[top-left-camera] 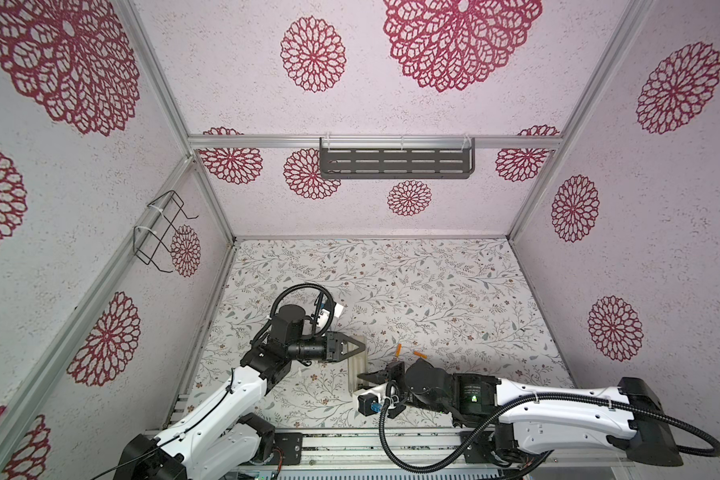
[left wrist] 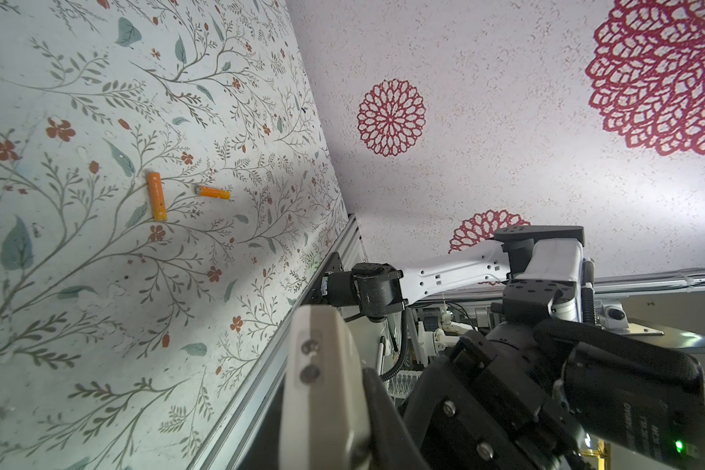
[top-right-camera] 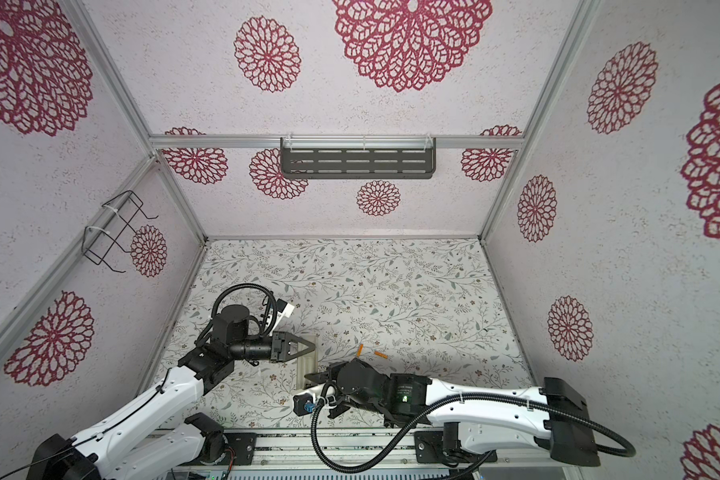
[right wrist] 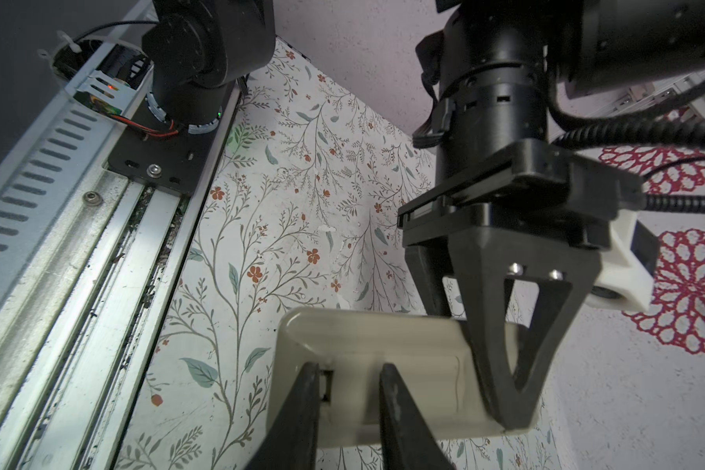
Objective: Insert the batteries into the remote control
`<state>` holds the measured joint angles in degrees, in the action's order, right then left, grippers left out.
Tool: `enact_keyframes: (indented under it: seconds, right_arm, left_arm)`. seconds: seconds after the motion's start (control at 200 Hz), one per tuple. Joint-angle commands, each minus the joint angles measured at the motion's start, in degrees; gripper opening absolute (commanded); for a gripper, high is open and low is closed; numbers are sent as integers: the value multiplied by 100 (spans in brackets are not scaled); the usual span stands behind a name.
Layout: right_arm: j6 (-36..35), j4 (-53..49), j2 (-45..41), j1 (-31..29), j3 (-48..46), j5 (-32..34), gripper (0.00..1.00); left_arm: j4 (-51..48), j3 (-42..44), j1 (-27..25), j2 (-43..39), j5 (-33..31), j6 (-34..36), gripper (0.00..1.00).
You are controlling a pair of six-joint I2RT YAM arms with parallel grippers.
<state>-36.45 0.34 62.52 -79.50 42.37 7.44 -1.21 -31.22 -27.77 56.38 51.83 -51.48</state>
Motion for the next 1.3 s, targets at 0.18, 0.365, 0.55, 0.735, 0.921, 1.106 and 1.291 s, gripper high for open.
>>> enact_keyframes:
  seconds: [0.18, 0.365, 0.55, 0.735, 0.921, 1.106, 1.291]
  right_arm:
    - [-17, 18, 252, 67, 307, 422, 27]
    - [-125, 166, 282, 66, 292, 690, 26]
    - [-255, 309, 254, 67, 297, 875, 25]
    - [-318, 350, 282, 68, 331, 1015, 24]
    - [-283, 390, 290, 67, 328, 1060, 24]
    - [-280, 458, 265, 67, 309, 1163, 22]
    - [-278, 511, 234, 67, 295, 1181, 22]
  left_arm:
    - [121, -86, -36, -13, 134, 33, 0]
    - [125, -86, -36, 5, 134, 32, 0]
    - [148, -86, -33, 48, 134, 24, 0]
    - [144, -86, -34, 33, 134, 16, 0]
    - [150, -86, -35, 22, 125, 16, 0]
    - [148, -86, -35, 35, 112, 15, 0]
    - [130, -85, -36, 55, 77, 24, 0]
